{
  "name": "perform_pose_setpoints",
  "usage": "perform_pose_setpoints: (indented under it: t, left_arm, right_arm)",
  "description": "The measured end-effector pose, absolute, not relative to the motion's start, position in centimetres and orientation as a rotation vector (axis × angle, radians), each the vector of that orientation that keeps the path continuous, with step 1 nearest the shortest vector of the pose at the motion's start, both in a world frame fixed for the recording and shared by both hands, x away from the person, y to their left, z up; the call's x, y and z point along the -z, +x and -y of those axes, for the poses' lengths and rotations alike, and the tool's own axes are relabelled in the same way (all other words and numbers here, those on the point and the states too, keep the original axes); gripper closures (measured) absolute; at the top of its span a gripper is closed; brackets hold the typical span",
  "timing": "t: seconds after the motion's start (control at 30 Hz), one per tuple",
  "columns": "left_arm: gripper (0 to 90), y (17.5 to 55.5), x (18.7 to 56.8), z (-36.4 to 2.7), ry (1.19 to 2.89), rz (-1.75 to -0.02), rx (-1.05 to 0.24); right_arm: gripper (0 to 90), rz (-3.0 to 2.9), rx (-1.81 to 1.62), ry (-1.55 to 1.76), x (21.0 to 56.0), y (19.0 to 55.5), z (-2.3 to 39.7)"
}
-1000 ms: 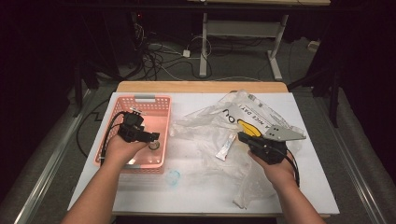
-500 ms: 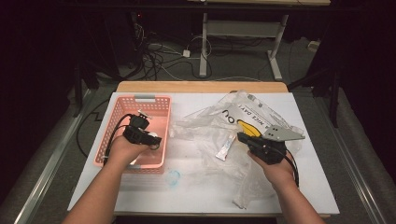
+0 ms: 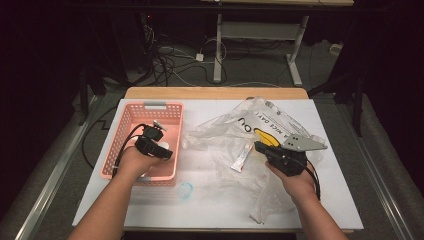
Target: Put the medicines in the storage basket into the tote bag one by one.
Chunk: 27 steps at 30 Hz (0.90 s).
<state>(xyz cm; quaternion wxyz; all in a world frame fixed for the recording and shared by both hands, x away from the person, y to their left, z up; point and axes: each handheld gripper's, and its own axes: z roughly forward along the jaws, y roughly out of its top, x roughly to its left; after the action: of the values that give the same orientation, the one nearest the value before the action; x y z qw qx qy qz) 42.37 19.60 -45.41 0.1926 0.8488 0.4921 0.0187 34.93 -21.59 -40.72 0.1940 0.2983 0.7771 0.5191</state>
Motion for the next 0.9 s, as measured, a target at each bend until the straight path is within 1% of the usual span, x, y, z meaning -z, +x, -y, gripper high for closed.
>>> perform_pose_setpoints:
  t: [0.47,0.77,0.9]
  left_arm:
    - [48.2,42.2,45.1,-19.8,2.347,-1.373,-0.070]
    - [48.3,41.8,44.5,-20.1,2.301,-1.351,-0.121]
    - [48.2,41.5,44.0,-20.3,2.254,-1.330,-0.149]
  right_arm:
    - [90.0,-2.172,-1.457,0.834,40.6,34.9,21.7]
    - [90.0,-2.171,-1.461,0.830,40.6,34.8,21.7]
    - [90.0,-2.175,-1.461,0.831,40.7,34.9,21.6]
